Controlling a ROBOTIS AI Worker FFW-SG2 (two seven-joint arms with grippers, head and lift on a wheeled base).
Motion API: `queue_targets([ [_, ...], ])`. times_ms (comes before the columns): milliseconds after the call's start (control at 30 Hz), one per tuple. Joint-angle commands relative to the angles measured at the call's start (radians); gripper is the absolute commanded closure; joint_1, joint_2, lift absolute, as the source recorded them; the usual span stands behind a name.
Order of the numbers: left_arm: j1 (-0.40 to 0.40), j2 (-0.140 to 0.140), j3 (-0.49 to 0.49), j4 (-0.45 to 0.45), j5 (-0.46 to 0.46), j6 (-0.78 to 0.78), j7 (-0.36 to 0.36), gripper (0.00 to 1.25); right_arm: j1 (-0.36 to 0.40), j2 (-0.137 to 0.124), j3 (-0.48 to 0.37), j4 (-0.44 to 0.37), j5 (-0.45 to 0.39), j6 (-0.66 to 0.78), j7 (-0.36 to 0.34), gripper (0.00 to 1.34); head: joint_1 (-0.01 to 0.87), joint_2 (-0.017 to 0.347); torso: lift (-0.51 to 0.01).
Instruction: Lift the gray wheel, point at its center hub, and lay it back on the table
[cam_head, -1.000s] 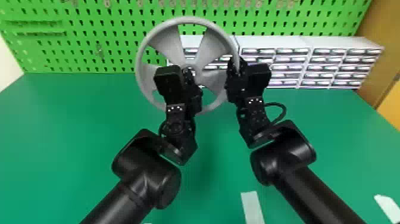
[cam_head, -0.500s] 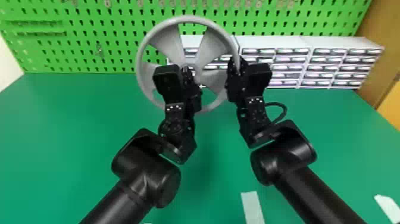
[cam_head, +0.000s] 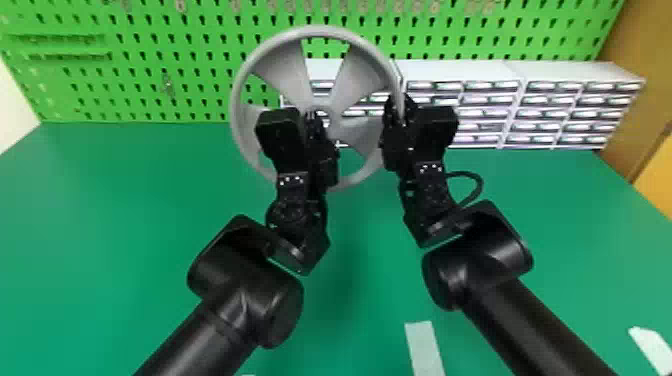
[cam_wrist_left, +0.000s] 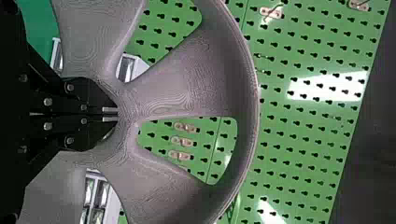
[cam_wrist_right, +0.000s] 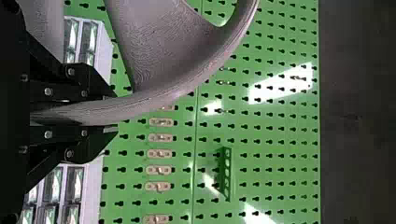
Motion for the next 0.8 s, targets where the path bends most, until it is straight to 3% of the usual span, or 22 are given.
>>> queue_targets([
  [0,0.002,0.000,0.002,0.000,0.002,-0.002,-0.002,1.21,0.000,-0.001,0.001,-0.001,-0.001,0.000,0.001,1.26,0.692,0.048,-0.096],
  [767,0.002,-0.003,0.003,0.005,0.003,-0.009,-0.010,1.21,-0.001,-0.002,0.000,-0.003,-0.005,0.000,0.001,1.26,0.692,0.048,-0.096],
])
